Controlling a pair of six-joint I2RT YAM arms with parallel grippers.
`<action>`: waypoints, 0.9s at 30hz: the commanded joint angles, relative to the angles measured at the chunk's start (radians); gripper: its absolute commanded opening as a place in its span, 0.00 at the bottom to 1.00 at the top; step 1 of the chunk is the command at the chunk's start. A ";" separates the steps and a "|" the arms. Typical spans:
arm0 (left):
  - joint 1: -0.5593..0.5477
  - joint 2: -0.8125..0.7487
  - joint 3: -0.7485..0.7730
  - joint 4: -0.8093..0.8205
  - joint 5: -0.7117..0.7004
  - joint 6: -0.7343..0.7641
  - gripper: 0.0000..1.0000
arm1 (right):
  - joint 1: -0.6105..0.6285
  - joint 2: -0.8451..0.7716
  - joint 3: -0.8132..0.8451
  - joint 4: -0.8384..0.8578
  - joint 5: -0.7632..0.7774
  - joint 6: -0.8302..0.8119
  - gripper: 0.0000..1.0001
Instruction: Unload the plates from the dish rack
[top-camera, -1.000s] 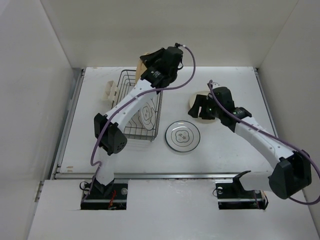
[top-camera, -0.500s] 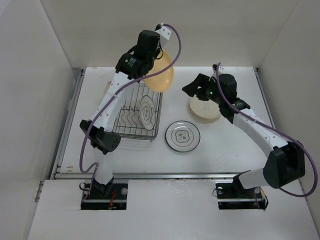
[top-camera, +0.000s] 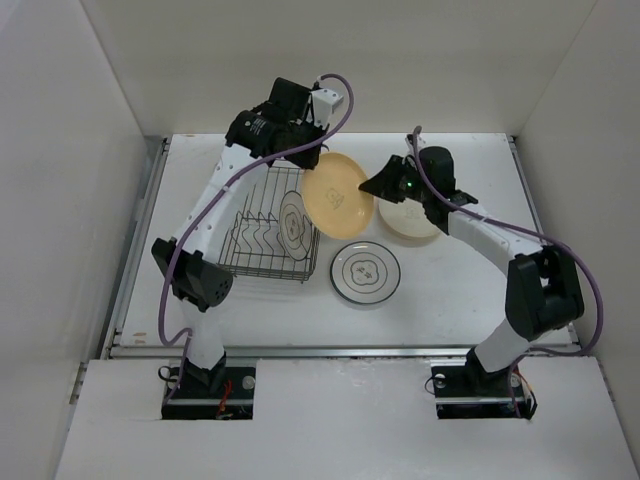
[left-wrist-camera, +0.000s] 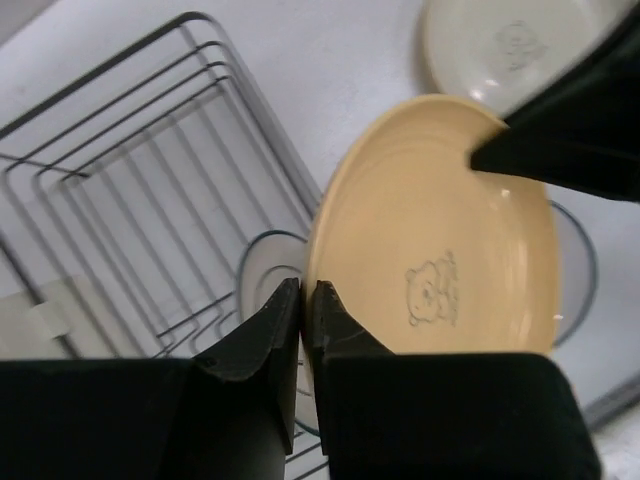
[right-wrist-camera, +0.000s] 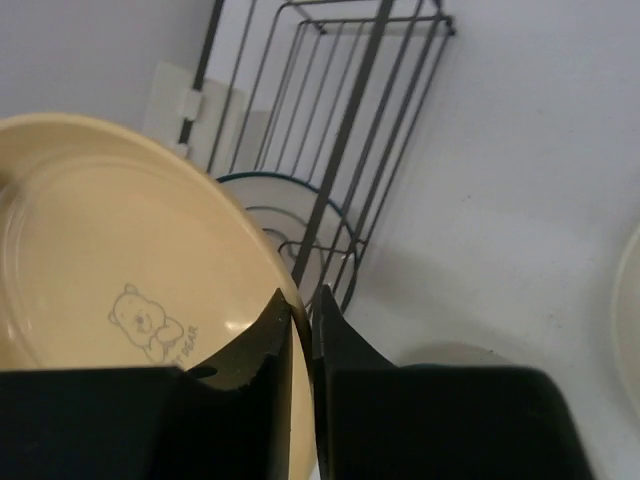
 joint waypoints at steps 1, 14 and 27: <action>0.007 -0.030 0.010 0.026 0.094 -0.044 0.00 | -0.011 0.003 0.055 0.077 -0.051 -0.002 0.02; 0.017 0.009 0.043 0.017 0.060 -0.034 0.49 | -0.096 -0.149 -0.060 0.098 -0.037 0.070 0.00; 0.017 0.057 0.031 -0.219 -0.375 0.073 1.00 | -0.246 -0.305 -0.130 -0.455 0.703 0.184 0.00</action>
